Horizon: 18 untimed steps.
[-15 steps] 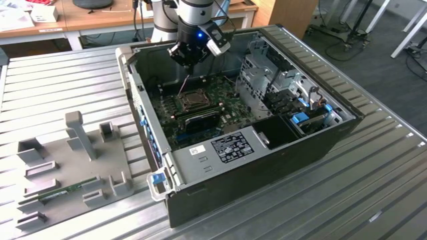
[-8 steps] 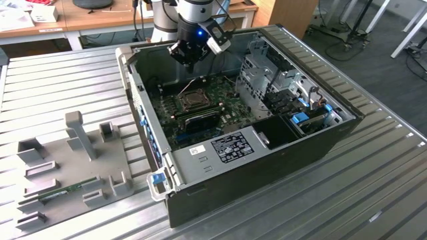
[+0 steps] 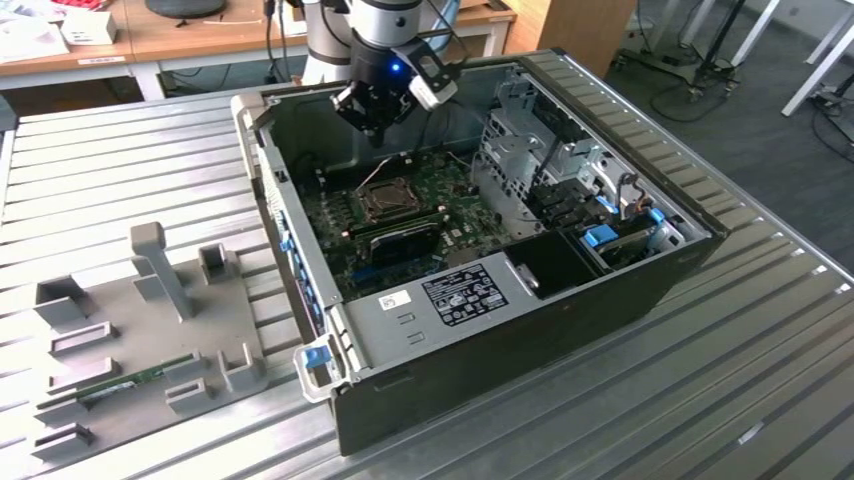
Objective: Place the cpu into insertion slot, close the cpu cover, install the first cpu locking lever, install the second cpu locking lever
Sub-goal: 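Install the first cpu locking lever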
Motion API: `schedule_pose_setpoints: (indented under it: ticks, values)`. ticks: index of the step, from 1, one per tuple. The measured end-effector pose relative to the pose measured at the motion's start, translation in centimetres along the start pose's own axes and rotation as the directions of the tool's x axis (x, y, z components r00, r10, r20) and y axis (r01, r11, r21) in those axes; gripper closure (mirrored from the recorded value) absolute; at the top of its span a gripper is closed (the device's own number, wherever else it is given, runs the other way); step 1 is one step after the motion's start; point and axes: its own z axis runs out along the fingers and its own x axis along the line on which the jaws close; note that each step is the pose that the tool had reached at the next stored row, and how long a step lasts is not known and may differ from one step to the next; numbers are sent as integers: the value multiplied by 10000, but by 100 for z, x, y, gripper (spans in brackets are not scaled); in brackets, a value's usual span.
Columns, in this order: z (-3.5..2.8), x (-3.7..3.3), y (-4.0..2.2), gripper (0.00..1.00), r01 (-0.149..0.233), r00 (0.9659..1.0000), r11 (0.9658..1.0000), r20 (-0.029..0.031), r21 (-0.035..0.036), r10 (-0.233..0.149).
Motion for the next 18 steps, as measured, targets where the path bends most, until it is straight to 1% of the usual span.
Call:
schedule_pose_setpoints:
  ticks: [5,8,9,18]
  values:
    - [3,56,-14,90,2,10000,9999,0,139,-2]
    - [5,76,-21,90,4,10000,9998,1,204,-4]
    - [4,76,-21,90,5,10000,9998,0,216,-5]
    - [4,77,-21,90,5,10000,9998,0,218,-5]
